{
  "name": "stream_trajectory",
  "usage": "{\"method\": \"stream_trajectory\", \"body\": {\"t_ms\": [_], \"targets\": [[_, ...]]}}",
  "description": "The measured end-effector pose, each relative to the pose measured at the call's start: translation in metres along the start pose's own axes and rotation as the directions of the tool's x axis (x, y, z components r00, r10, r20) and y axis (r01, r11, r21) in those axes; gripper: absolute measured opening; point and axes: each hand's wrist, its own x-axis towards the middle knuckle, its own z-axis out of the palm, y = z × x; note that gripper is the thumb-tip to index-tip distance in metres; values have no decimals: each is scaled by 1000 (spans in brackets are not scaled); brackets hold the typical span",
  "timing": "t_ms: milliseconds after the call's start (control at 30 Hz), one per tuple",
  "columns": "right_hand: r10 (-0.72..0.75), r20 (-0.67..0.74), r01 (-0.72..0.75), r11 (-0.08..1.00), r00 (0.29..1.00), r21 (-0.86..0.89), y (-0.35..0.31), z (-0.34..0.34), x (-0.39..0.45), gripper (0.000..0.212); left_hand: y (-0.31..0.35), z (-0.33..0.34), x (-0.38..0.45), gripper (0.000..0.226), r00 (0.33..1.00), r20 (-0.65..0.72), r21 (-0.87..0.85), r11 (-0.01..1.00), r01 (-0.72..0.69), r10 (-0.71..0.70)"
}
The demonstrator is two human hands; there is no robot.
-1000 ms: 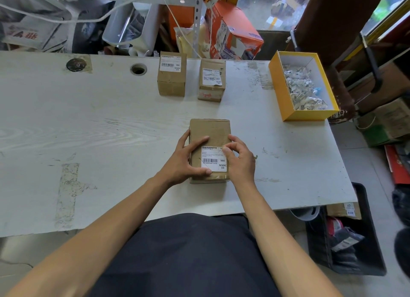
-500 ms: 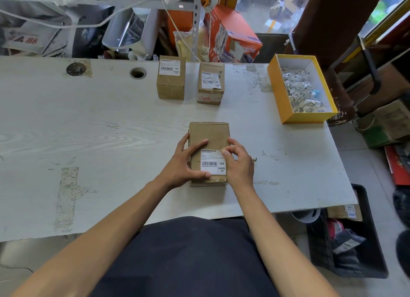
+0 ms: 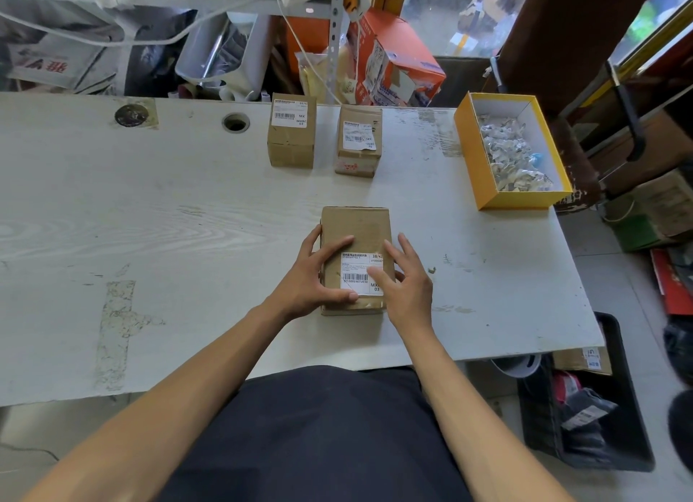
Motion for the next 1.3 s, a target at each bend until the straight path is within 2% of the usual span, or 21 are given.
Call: {"method": "stream_trajectory", "body": {"t_ms": [67, 200, 300, 400, 467, 767, 1033, 1300], "targets": [[25, -39, -23, 999, 999, 46, 1, 2, -2, 40, 0, 0, 0, 94, 1000, -1, -1, 1000, 1, -1], [147, -91, -118, 958, 985, 263, -4, 4, 0, 18, 2, 0, -1, 95, 1000, 0, 10, 1000, 6, -6], [94, -114, -76, 985, 989, 156, -9, 4, 2, 7, 3, -1, 0, 95, 1000, 1, -2, 1000, 9, -9], [-20, -110, 22, 999, 994, 22, -5, 7, 0, 10, 2, -1, 0, 95, 1000, -2, -5, 1000, 8, -8], [-34, -87, 34, 999, 996, 5, -2, 7, 1, 10, 2, -1, -1, 95, 1000, -2, -4, 1000, 8, -8], [78, -43, -70, 981, 996, 180, -2, 7, 1, 18, 1, -1, -1, 94, 1000, 1, 1, 1000, 13, -13], [105, -18, -100, 978, 994, 181, -9, 2, 2, 16, 1, -1, -1, 93, 1000, 0, 7, 1000, 9, -9], [117, -23, -106, 956, 993, 275, -15, -1, 0, 19, 2, 0, -1, 93, 1000, 3, 11, 1000, 1, -1]]}}
